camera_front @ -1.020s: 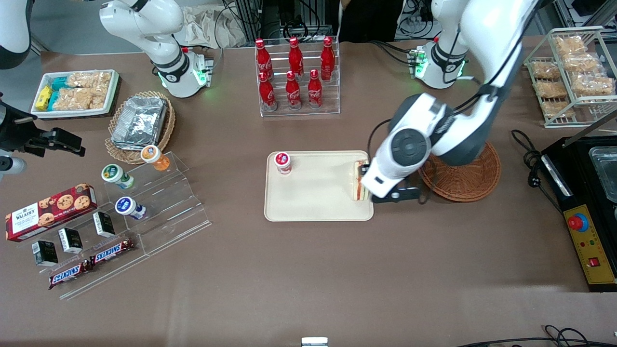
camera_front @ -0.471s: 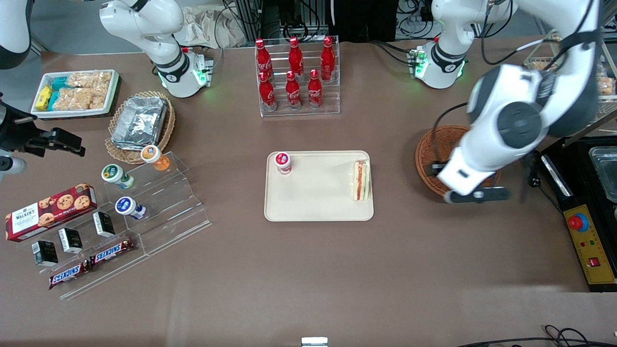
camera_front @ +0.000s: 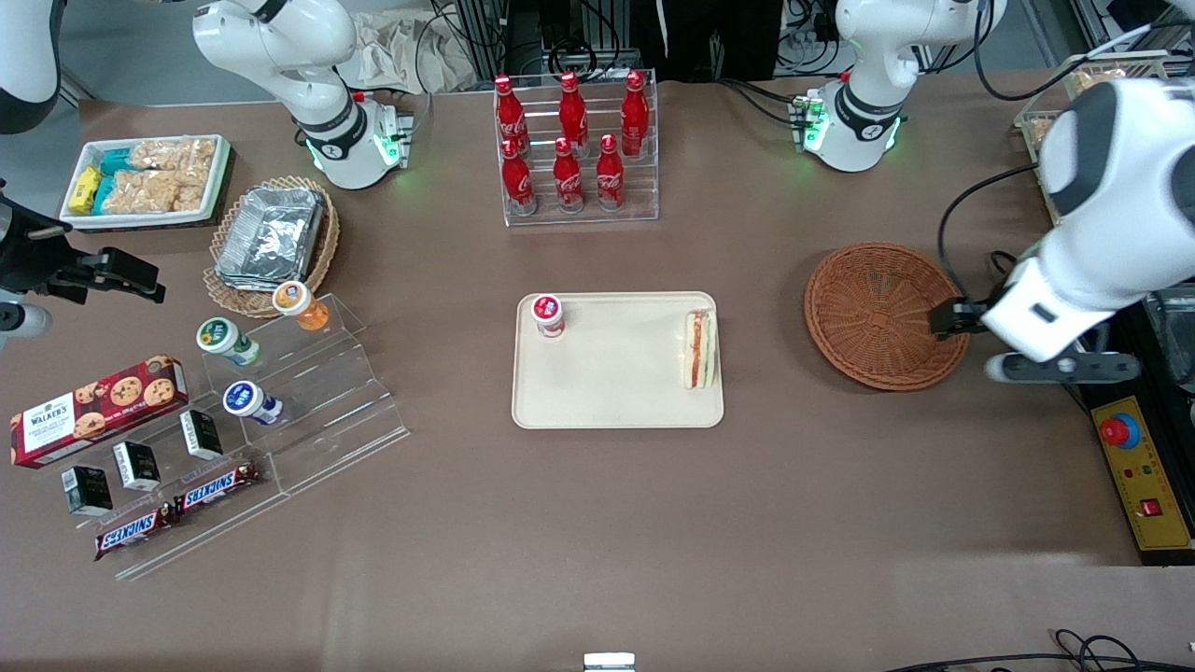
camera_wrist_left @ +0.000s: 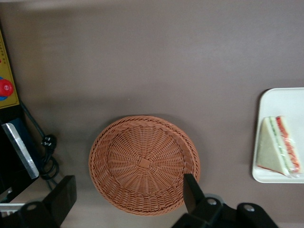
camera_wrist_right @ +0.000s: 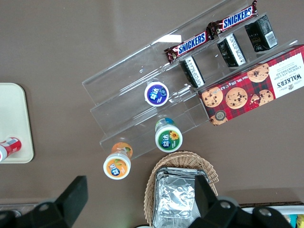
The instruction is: Place sandwich from basket to tray
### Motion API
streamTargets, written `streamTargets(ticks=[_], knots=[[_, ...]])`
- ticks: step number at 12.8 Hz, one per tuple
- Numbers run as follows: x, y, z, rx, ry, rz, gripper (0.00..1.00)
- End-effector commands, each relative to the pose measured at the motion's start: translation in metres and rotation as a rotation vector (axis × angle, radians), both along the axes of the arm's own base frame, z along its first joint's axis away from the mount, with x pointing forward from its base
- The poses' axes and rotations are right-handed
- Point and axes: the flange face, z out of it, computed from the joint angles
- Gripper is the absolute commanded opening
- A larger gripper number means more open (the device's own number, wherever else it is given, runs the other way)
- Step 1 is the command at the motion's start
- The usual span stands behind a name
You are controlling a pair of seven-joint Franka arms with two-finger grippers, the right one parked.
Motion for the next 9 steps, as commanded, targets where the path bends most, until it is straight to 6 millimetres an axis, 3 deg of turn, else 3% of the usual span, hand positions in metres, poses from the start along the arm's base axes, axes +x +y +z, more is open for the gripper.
streamTargets(ticks=[1, 3, 5, 9], knots=[[0.001, 0.026, 0.028, -0.065, -0.041, 0.005, 1.00], [0.003, 0.042, 0.043, -0.098, -0.069, 0.034, 1.00], [0.002, 0.045, 0.054, -0.095, -0.069, 0.030, 1.00], [0.002, 0.048, 0.052, -0.085, -0.062, 0.034, 1.00]])
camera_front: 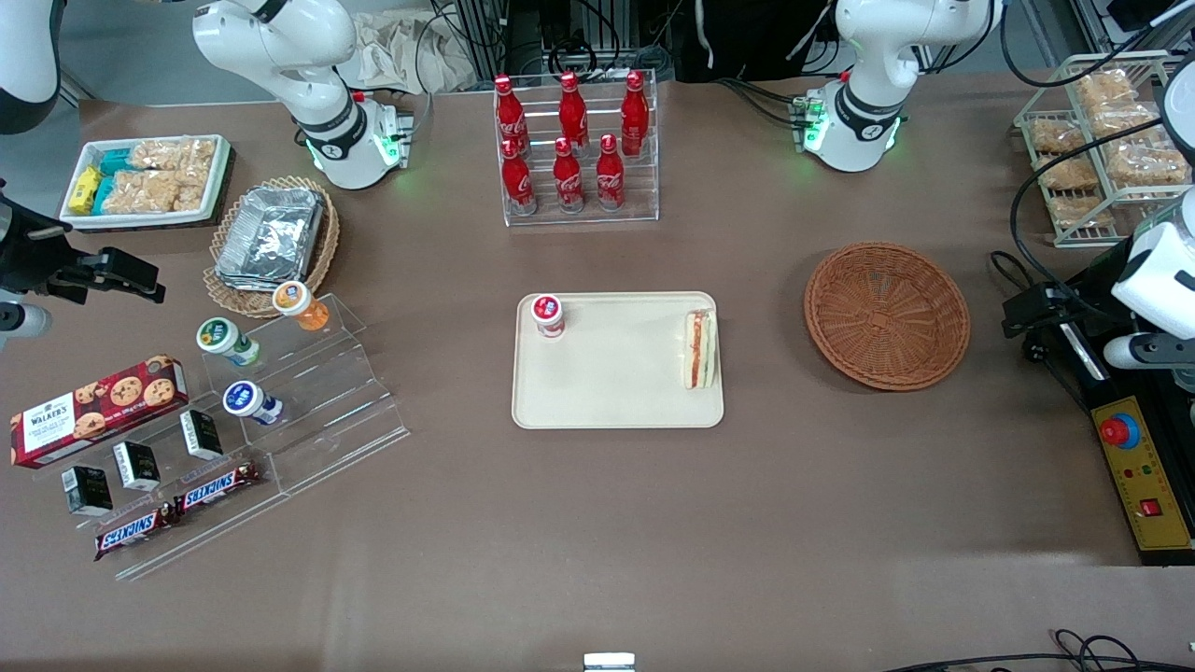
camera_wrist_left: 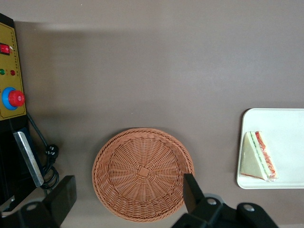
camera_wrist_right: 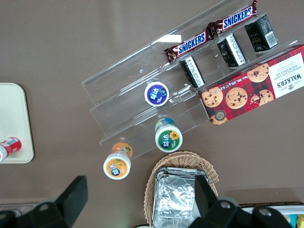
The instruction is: Place sandwich from basket to tray
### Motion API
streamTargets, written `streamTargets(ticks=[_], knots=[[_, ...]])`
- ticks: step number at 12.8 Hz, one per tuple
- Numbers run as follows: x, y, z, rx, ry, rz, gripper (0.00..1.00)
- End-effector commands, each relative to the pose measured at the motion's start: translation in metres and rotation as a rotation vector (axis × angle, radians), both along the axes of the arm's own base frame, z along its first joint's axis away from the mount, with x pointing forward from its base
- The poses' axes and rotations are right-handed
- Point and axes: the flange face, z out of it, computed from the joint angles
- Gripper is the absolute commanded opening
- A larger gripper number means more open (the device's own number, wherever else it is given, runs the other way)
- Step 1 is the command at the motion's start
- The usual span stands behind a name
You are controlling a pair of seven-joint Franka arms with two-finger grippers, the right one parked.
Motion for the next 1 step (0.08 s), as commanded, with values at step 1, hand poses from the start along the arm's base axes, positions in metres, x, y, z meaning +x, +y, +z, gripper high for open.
streamTargets(ticks=[1], knots=[[-0.0016, 0.0018, 0.0044, -0.006, 0.009, -0.012, 1.00]])
